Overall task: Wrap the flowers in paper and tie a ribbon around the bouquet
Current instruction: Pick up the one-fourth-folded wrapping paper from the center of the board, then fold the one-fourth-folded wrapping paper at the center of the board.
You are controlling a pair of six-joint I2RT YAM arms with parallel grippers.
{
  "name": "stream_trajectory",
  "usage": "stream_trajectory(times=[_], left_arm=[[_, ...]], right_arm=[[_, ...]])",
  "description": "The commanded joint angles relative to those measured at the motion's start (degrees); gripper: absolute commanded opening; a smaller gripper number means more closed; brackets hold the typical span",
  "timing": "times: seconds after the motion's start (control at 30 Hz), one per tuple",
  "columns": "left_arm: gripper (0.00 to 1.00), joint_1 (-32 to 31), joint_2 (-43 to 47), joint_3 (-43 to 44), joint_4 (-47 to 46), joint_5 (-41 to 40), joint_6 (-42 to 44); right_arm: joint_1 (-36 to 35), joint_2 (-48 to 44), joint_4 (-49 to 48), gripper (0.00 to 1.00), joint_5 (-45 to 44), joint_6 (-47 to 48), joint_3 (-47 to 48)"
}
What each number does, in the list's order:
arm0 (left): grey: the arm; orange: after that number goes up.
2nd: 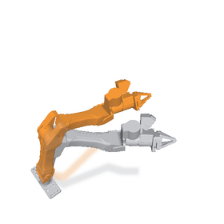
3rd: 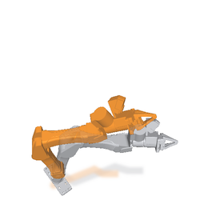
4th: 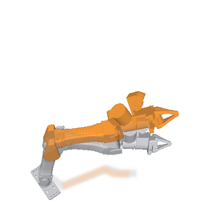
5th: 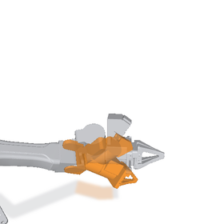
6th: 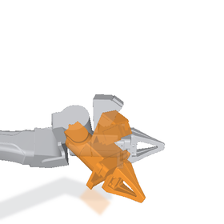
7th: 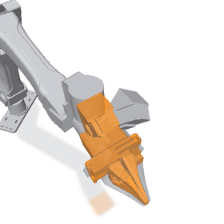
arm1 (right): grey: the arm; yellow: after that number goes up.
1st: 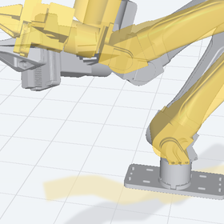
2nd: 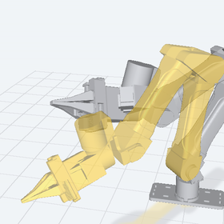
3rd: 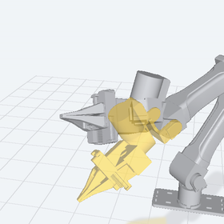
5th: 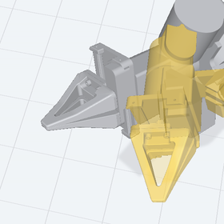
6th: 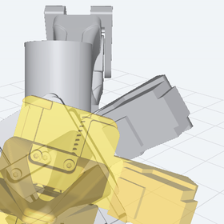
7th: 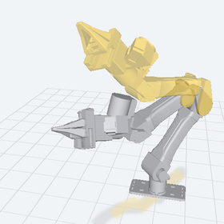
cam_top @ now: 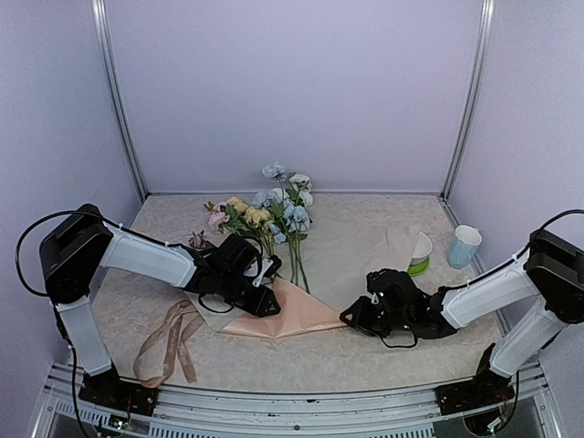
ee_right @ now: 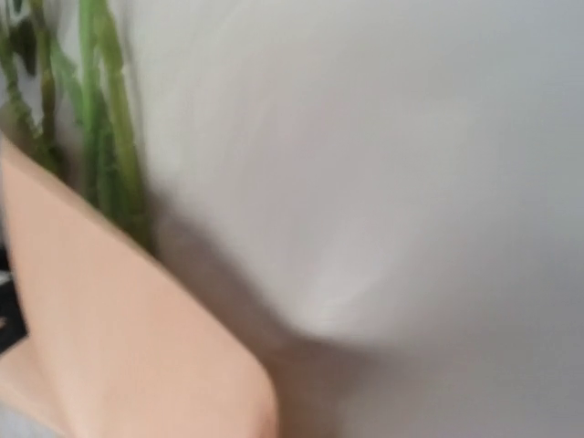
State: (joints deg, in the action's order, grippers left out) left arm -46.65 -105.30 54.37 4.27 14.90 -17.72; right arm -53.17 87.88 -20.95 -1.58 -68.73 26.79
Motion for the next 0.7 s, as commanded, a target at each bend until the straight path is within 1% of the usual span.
stream_trajectory(times=[0.0,0.03,0.07,0.2,0.33,0.37,0.4,0.53,0.67], left_arm=[[0.32,0.50,-5.59,-3.09,7.19,-2.16,0.64],[0.32,0.65,-5.78,-3.04,7.17,-1.95,0.57],[0.32,0.75,-5.92,-2.96,7.23,-1.91,0.50],[0.32,1.03,-6.15,-3.03,7.34,-1.84,0.33],[0.32,1.25,-6.45,-3.06,7.35,-1.80,0.35],[0.32,1.30,-6.62,-2.98,7.40,-1.72,0.28],[0.31,1.71,-7.22,-2.78,7.84,-1.58,0.02],[0.32,2.00,-7.21,-2.42,8.29,-1.95,0.13],[0.32,2.50,-7.67,-1.36,9.11,-2.28,0.72]], right_arm=[[-0.02,-0.17,4.49,0.08,-1.87,1.92,1.94],[-0.31,-0.32,5.99,0.02,-3.04,3.37,3.14],[-0.76,-0.23,9.61,0.00,-4.34,5.74,4.86],[-3.71,1.93,21.23,0.00,-9.73,12.68,13.78],[-6.19,3.20,30.61,0.00,-15.84,17.62,19.99],[-6.65,3.35,32.50,0.00,-17.92,18.70,21.31],[-7.89,4.10,37.09,0.00,-21.37,20.88,24.97],[-9.64,6.83,41.52,0.00,-23.26,26.25,29.52],[-13.10,12.93,48.95,0.00,-28.31,31.68,37.34]])
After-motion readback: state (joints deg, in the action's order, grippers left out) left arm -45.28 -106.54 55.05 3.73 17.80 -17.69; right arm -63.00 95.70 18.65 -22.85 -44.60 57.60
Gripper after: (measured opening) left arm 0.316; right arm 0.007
